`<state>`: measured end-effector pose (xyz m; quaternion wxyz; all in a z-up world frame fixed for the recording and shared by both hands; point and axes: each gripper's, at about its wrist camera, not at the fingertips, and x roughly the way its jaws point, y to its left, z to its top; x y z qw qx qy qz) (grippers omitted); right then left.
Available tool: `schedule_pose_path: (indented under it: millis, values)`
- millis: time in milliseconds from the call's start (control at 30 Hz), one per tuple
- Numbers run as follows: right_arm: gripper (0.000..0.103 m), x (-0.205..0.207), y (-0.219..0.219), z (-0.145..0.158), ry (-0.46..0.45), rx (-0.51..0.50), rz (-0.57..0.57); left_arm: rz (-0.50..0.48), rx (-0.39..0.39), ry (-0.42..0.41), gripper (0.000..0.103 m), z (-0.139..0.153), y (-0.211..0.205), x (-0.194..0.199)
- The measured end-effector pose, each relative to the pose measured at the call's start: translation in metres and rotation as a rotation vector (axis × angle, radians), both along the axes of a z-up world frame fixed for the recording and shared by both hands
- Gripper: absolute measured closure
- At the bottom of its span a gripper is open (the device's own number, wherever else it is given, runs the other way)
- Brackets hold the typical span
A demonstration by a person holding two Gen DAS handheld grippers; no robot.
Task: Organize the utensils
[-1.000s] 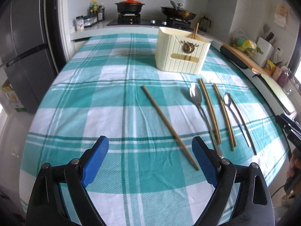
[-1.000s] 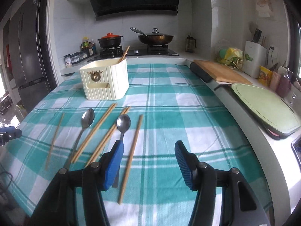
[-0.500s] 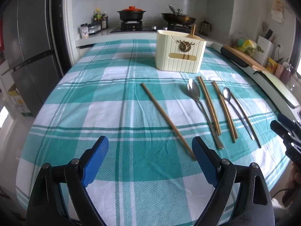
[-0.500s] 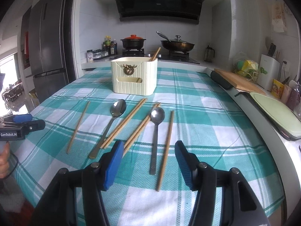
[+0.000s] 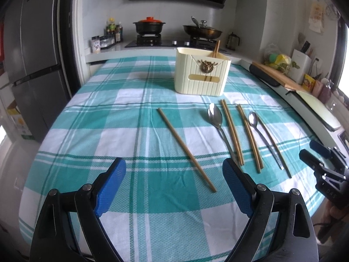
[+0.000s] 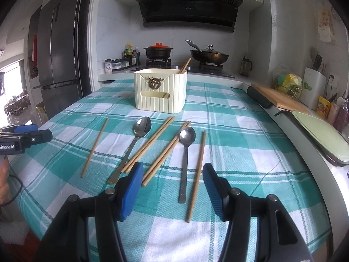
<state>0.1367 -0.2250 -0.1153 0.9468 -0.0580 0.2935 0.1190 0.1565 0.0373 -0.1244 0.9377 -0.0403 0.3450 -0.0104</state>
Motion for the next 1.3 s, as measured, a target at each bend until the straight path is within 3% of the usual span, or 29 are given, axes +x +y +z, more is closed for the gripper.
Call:
schedule_pose_path:
  millis: [367,733,1300]
  values:
    - [0.045,-0.003,0.004,0.002,-0.017,-0.002,0.006,0.034,-0.030,-0.069,0.008,0.018,0.011,-0.004]
    - [0.045,-0.004,0.003,0.001,-0.005,0.003,0.005,0.051,-0.076,0.018,0.005,0.002,0.024,0.004]
    - [0.045,-0.004,0.003,0.001,-0.005,-0.003,0.002,0.020,0.001,0.019,0.001,0.002,0.012,0.003]
